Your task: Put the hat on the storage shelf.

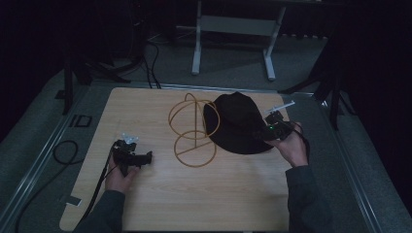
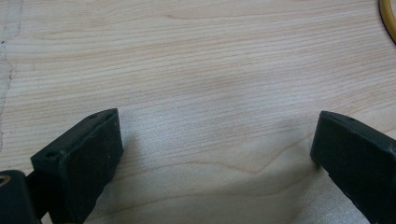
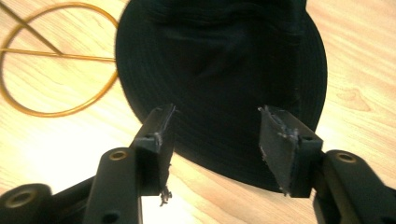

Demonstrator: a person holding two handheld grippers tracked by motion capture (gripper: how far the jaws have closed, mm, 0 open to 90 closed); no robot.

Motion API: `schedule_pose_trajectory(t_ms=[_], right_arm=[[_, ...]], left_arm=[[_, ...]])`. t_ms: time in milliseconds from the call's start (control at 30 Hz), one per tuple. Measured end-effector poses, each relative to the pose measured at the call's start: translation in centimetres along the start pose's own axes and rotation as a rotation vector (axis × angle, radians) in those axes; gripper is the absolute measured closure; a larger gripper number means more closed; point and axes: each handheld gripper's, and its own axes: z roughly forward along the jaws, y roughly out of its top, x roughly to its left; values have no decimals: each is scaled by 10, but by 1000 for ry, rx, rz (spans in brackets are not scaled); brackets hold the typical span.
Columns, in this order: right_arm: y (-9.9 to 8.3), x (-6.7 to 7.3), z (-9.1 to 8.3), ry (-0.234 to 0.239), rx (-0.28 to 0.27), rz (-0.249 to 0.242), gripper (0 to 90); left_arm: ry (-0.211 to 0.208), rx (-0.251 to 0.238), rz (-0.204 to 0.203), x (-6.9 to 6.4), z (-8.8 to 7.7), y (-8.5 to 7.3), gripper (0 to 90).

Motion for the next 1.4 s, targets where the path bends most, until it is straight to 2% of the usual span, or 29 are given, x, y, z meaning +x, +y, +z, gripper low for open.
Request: schedule_pose_trajectory(t_ms=[67, 200, 300, 433, 767, 967, 1400], right_arm=[[-5, 7, -2, -3, -17, -21, 450], [-12, 17, -2, -46, -14, -47, 470], [-14, 19, -3, -49, -21, -50, 481], [-18, 22, -3, -56, -10, -77, 508], [-15, 18, -2, -62, 13, -81, 528], [-8, 14, -4, -70, 29, -118, 520], [6, 3, -7, -63, 72, -137, 515]], left_arm=[[0, 0, 2, 0, 0, 0, 25], [-2, -1, -2, 0, 0, 0, 25], [-3, -2, 0, 0, 0, 0, 25], [-3, -2, -1, 0, 0, 0, 25], [-3, -2, -1, 0, 0, 0, 25], [-2, -1, 2, 0, 0, 0, 25], [-3, 0, 2, 0, 0, 0, 25]])
